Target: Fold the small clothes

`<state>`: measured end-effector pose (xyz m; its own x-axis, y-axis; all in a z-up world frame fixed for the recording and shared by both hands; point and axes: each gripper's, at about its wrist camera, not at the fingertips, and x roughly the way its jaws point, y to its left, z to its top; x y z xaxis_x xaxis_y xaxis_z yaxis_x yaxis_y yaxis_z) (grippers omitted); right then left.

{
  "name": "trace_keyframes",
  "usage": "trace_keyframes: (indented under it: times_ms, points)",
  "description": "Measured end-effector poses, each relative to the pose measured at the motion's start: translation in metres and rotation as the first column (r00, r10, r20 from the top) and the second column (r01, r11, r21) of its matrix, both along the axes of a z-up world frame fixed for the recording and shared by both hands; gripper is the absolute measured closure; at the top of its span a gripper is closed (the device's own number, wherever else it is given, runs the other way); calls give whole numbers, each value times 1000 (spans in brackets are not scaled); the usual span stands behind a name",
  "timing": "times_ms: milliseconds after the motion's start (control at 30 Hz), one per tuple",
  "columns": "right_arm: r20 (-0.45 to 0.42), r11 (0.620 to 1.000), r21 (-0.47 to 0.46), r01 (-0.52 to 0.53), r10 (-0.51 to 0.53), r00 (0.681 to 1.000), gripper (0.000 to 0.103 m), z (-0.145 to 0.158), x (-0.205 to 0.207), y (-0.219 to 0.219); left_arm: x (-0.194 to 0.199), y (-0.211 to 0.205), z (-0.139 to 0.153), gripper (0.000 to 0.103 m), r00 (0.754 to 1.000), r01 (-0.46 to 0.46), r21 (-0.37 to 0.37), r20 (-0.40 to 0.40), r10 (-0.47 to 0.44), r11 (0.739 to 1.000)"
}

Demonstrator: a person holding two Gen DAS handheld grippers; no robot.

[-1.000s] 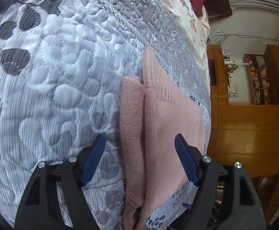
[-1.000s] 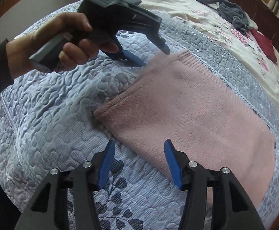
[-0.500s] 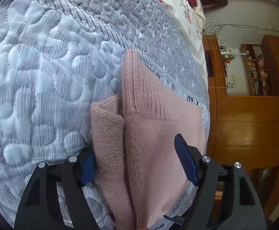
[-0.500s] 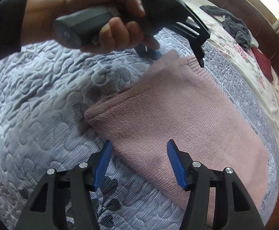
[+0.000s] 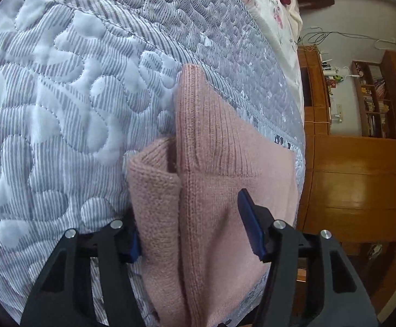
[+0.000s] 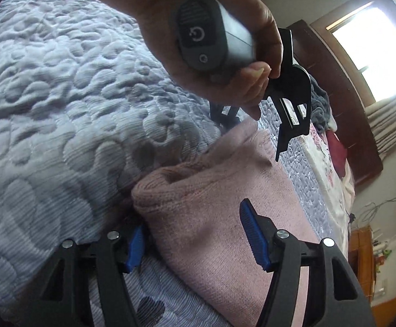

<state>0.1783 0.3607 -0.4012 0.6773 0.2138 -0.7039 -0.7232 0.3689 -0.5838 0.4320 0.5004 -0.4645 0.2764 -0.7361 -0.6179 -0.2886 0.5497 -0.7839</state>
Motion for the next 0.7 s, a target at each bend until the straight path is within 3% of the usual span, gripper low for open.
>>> trace_keyframes:
  times_ms: [67, 100, 133, 233, 700]
  points:
    - [-50, 999, 22, 32, -31, 998, 52, 1, 10, 2, 4, 1, 0, 64, 1000, 2, 26, -27, -1, 1000]
    - [-78, 998, 28, 56, -54, 996, 69, 1, 15, 2, 5, 2, -1, 67, 999, -3, 27, -42, 4, 1000]
    - [-99, 996, 40, 81, -76, 992, 78, 3, 20, 0, 5, 4, -2, 70, 998, -8, 26, -55, 9, 1000]
    - [-137, 987, 105, 119, -104, 985, 91, 18, 23, -9, 5, 4, 9, 79, 998, -8, 62, -59, 12, 998]
    - [-206, 901, 341, 268, -207, 956, 93, 108, 36, -63, 17, -39, 117, 83, 999, 47, 258, -16, -44, 965]
